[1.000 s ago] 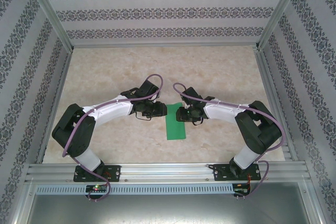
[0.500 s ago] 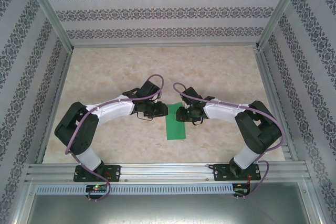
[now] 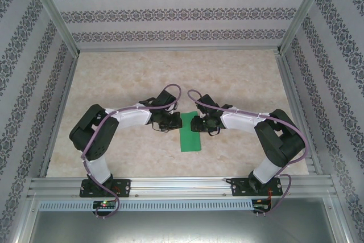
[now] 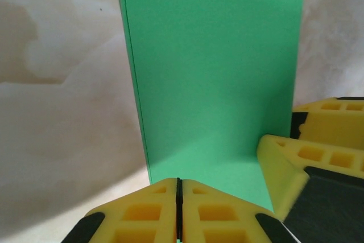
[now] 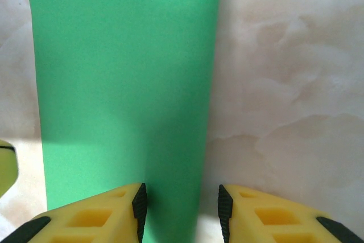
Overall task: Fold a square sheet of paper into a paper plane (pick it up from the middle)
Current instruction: Hold the square sheet of paper at the center of the table.
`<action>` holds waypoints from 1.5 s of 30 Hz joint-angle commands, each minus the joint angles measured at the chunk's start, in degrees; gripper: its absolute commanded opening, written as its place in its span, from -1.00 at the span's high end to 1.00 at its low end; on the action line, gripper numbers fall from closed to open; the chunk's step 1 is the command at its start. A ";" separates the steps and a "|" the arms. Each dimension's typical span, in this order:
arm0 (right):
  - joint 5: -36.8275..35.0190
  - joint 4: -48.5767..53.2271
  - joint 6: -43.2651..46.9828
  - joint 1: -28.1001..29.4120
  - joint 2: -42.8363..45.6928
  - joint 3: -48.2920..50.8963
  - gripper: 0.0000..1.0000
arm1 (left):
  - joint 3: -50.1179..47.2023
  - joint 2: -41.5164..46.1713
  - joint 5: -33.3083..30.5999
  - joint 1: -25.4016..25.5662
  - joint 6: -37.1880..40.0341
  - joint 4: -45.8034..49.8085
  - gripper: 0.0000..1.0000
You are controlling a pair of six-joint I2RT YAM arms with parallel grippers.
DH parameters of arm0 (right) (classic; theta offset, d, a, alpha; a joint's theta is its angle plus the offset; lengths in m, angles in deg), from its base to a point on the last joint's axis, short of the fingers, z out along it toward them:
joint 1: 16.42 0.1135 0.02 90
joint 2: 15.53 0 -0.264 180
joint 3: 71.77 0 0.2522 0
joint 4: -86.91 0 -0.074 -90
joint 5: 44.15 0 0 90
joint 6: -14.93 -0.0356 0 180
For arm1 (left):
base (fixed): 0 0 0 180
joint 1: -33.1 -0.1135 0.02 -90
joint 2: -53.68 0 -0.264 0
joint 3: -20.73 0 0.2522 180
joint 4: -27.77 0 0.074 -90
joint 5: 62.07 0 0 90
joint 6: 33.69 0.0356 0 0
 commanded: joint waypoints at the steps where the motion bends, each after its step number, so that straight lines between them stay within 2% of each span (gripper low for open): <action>1: 2.17 -4.55 0.29 1.50 -2.32 0.51 0.18 | 1.39 -0.91 1.11 1.21 -0.85 -2.75 0.78; 13: 2.43 -4.94 0.18 1.55 -2.51 0.55 0.18 | 1.73 -2.85 1.13 1.68 -0.91 -4.07 0.79; 29: 2.20 -4.28 0.29 1.62 -1.57 -0.24 0.16 | 1.43 -5.76 -3.06 1.94 3.66 2.71 0.79; 34: 2.15 -3.47 0.25 1.20 0.33 -0.40 0.11 | 2.07 -6.89 -4.75 1.94 4.95 4.51 0.79; 39: 2.40 -1.91 0.99 0.37 3.76 -0.10 -0.06 | 2.35 -8.17 -4.79 2.03 5.83 4.80 0.79; 45: 5.42 -2.05 1.12 -2.08 10.68 2.17 -0.08 | 2.82 -9.23 -4.83 2.03 6.55 5.38 0.79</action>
